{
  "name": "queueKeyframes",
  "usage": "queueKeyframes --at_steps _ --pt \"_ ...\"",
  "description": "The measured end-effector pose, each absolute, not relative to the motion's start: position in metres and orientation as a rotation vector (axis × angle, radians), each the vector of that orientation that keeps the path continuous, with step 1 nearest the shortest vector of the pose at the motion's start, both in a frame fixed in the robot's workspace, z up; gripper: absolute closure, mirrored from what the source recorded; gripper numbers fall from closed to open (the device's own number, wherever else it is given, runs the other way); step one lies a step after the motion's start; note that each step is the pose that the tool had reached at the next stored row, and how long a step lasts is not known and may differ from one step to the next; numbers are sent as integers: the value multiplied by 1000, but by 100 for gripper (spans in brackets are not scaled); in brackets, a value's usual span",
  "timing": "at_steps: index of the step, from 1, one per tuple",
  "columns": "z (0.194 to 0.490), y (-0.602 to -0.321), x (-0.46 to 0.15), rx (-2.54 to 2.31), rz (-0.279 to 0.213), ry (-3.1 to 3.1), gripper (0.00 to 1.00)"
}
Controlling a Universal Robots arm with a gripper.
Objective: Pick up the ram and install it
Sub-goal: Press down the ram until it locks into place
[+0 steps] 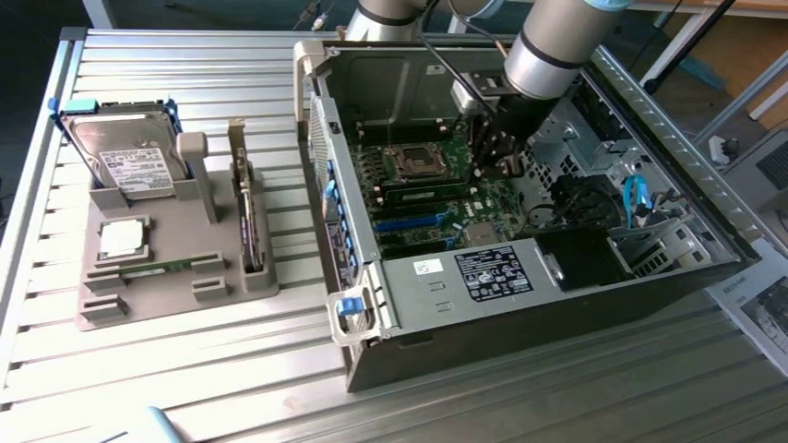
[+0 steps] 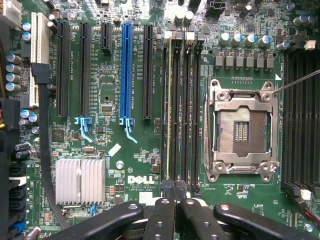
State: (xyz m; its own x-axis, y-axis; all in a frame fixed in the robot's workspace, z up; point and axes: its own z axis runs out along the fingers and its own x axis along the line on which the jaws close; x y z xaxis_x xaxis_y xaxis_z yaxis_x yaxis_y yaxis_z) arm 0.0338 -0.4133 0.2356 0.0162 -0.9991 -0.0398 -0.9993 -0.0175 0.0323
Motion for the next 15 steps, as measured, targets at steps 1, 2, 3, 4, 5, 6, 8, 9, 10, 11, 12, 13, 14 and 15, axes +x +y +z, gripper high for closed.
queueKeyframes --at_steps 1,2,3,4,5,6,8,9,10,11,12,13,14,15 --pt "235 -413 34 -2236 80 2198 90" --pt "234 -413 34 -2236 81 2198 90" --pt "233 -413 34 -2235 82 2198 90" --pt "232 -413 34 -2235 82 2198 90" --pt "231 -413 35 -2235 83 2197 90" --pt "237 -413 35 -2234 83 2197 90" --pt "250 -413 35 -2235 82 2198 90" --pt "254 -413 35 -2235 81 2198 90" --pt "260 -413 35 -2235 81 2198 90" --pt "261 -413 35 -2235 81 2198 90" --pt "261 -413 35 -2235 81 2198 90" --pt "261 -413 31 -2235 81 2198 90" --pt "261 -413 24 -2235 81 2198 90" --pt "259 -413 10 -2235 80 2197 90"
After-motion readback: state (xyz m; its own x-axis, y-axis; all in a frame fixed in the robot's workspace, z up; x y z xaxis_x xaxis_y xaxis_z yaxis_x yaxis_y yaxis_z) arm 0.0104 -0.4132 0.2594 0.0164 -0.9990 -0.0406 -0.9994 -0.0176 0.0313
